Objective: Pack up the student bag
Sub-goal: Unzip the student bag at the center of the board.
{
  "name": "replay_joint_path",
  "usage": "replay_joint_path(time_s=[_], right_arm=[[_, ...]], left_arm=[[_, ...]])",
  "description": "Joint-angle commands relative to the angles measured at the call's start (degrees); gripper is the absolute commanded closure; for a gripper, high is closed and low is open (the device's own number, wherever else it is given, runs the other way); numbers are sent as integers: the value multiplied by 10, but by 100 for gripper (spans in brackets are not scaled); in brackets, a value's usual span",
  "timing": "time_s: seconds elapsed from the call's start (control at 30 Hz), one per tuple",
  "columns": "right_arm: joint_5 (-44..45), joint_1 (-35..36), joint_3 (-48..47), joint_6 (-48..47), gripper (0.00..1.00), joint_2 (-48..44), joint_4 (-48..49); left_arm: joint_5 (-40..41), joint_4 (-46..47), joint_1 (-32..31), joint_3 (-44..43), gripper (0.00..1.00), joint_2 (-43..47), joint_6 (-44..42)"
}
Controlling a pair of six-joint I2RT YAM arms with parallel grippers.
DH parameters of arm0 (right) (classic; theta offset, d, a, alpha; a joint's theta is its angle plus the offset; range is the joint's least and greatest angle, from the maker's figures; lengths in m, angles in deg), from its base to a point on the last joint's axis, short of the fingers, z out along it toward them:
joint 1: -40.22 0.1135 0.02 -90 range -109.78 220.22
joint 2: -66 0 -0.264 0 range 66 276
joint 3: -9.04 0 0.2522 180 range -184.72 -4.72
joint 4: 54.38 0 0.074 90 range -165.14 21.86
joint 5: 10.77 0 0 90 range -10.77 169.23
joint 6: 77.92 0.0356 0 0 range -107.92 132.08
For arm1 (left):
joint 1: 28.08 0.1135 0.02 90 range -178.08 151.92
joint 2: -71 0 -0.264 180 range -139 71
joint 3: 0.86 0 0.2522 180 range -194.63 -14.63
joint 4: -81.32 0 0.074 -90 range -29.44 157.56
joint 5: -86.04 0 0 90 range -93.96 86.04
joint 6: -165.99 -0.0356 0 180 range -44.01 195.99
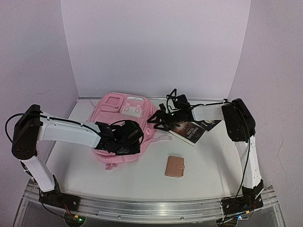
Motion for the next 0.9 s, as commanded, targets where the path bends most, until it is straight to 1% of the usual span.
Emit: replay_joint_path(time_s=[0.0,0.1,0.23,0.3,0.4,0.5,0.63,0.77,0.87], right_arm=[[-60,2,68,-21,35,-117,-4],[-75,11,106,-22,36,-146,-6],[-80,37,127,-21,40,-160,-6],[-77,52,124,-17,43,-151,-6],[-75,60,113,1,51,-121,-6],[-71,65,101,19,52,-96,-5],[-56,77,90,18,55,-81,-1],[-46,79,84,24,61,-69,4],[-35,73,87,21,73,-72,4]], left_arm=[[-33,67,11,-20,100,3,-39],[-42,86,19,-14,100,2,-44],[-47,99,21,-18,100,-6,-54],[-54,117,21,-14,100,-7,-63],[-59,141,21,-6,100,-3,-71],[-63,162,21,0,100,-3,-80],[-80,170,20,-13,100,-19,-96],[-88,174,20,-18,100,-27,-98],[-89,170,20,-18,100,-26,-96]])
